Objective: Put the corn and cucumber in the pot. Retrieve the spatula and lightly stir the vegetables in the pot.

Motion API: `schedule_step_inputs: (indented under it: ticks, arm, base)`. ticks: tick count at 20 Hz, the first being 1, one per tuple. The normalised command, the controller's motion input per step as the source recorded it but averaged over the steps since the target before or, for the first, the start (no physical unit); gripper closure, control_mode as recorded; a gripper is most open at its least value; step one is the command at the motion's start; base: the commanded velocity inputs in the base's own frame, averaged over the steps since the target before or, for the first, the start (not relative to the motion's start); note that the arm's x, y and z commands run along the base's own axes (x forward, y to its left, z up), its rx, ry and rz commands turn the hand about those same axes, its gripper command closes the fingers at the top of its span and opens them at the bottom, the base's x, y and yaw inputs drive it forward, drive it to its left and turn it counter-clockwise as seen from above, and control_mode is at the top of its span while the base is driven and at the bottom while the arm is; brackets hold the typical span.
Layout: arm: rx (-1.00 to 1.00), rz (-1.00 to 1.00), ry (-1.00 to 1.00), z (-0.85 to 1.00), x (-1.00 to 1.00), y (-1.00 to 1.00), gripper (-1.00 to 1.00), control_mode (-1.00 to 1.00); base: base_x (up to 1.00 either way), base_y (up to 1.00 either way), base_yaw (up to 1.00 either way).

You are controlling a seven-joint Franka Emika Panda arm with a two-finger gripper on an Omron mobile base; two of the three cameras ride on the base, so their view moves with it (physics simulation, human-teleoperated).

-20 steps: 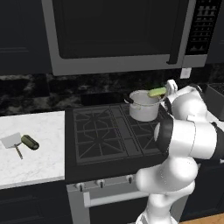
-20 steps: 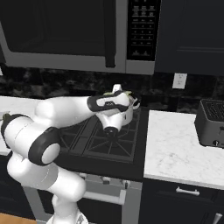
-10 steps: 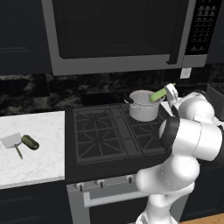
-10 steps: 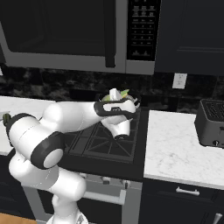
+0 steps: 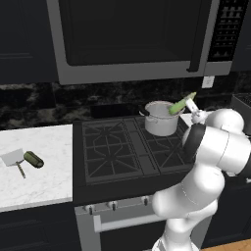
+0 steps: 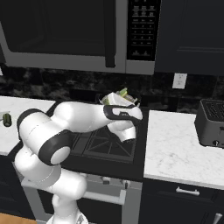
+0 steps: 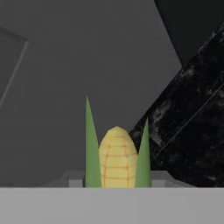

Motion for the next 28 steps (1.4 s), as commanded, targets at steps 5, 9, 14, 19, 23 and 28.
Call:
schedule_step_inputs:
  ticks: [5,9,14,19,23,28]
  arm:
    - [-0.09,0.00,-0.24,-0.04,0.00,0.08,1.00,-1.00]
    - [-0.13,0.00,-0.13,-0.09,0.00,0.10,1.00,-1.00]
    - [-0.20,0.00,-0.06,-0.02,0.00,0.05,1.00,-1.00]
    - [-0.23,0.00,-0.08,0.00,0.05,0.06,1.00,-1.00]
    - [-0.10,0.00,-0.12,0.00,0.17,0.18,1.00,-1.00]
    - [0.00,0.00,-0.11,0.00,0.33,0.13,1.00,-1.00]
  base:
    - [0.00,0.00,0.00]
    - [0.00,0.00,0.00]
    - [0.00,0.00,0.00]
    - [0.00,0.00,0.00]
    - [0.00,0.00,0.00]
    - [0.00,0.00,0.00]
